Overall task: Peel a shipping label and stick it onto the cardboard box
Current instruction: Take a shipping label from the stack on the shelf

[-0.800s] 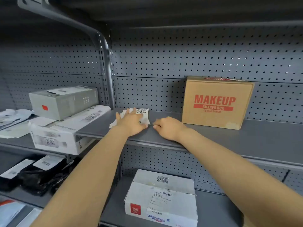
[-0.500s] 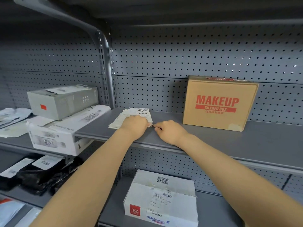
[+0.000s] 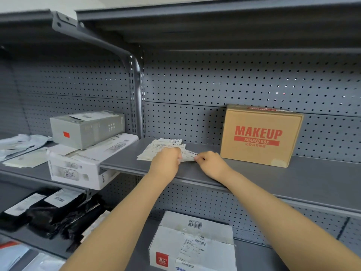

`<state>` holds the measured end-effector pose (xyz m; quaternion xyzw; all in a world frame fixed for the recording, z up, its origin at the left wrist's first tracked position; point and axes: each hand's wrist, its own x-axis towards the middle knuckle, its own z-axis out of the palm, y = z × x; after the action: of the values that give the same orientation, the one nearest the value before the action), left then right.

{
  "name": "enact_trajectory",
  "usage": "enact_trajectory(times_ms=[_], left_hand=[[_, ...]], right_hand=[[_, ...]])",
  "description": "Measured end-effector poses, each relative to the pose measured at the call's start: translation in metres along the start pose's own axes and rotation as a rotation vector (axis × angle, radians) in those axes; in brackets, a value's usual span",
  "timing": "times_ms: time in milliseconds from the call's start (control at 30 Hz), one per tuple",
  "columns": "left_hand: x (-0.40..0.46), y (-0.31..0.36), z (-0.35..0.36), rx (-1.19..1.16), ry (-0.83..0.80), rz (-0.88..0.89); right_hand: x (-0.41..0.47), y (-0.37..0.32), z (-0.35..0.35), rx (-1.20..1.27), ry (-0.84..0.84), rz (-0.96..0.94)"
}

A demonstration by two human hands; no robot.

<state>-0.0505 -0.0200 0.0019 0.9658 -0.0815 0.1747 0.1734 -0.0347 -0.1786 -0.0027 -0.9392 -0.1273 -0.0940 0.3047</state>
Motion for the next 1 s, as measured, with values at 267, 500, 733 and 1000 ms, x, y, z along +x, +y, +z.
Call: enact_trajectory(times_ms=[267,500,733,1000], left_hand=[[-0.084,-0.001,0.042,-0.051,0.645,0.378],[-0.132,0.015,0.055,-0.170,0.647,0.391],[-0.172,0.027,0.040,-0.624,0.441,0.125],[-0.196,0.046,0.031,-0.779,0.311,0.169]], right_hand=[[-0.036,-0.009,-0.008,0.475,0.245,0.094],[-0.083,-0.017,-0.007,0.960,0.384,0.187],[-0.149,-0.034,0.004,0.899,0.415,0.111],[-0.203,-0.042,0.036,1.354,0.099,0.196]])
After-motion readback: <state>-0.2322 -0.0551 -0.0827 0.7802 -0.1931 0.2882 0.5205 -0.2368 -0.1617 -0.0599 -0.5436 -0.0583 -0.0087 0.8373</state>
